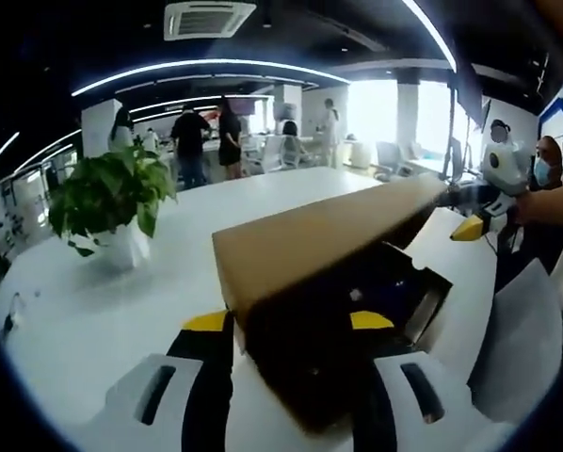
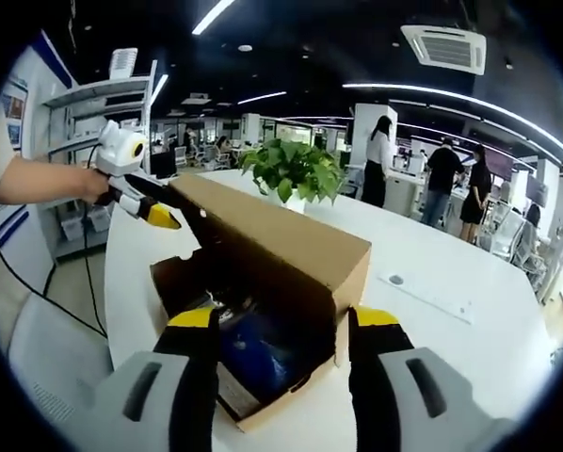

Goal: Operate the shoe box by opening the lid, removing the specified soft item, and placing it in the target area until the item is outside and the box remains undamaged.

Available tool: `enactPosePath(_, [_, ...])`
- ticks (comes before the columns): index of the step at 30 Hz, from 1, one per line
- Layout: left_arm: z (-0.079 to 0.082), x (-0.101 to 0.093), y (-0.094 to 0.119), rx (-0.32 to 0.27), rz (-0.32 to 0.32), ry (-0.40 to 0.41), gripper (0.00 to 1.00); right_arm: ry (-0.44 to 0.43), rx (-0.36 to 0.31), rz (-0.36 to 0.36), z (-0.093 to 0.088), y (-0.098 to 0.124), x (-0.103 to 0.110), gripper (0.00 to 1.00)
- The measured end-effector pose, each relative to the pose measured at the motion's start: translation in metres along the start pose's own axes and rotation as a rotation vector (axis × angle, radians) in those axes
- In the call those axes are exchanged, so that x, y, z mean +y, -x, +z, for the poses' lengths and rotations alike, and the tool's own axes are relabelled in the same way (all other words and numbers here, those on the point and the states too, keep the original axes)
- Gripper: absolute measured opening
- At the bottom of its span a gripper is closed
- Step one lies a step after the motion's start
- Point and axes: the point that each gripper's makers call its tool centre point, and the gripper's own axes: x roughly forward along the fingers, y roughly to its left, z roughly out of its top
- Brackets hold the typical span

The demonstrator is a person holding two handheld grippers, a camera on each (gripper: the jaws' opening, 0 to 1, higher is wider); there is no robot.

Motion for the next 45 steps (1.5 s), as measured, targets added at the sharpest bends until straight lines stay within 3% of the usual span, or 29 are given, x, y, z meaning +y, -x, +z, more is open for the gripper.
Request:
enactPosePath(16, [0.015,0.037,-0.015,-0.023,0.087,-0.019,0.19,0.022,-0.011,-0.03,0.012,-0.015,-0.02,0.5])
enactPosePath(33, [0.025,0.06,-0.027,-0.041,0.179,-0.022,0.02,0.013,-0.02,-0.061,0.019,-0.028,-0.037,0.48])
enactPosePath(45, [0.029,0.069,-0.036,-0.072,0.216,-0.007,0.0,0.016,-0.038,-0.093,0.013,-0.037,-0.051,0.42])
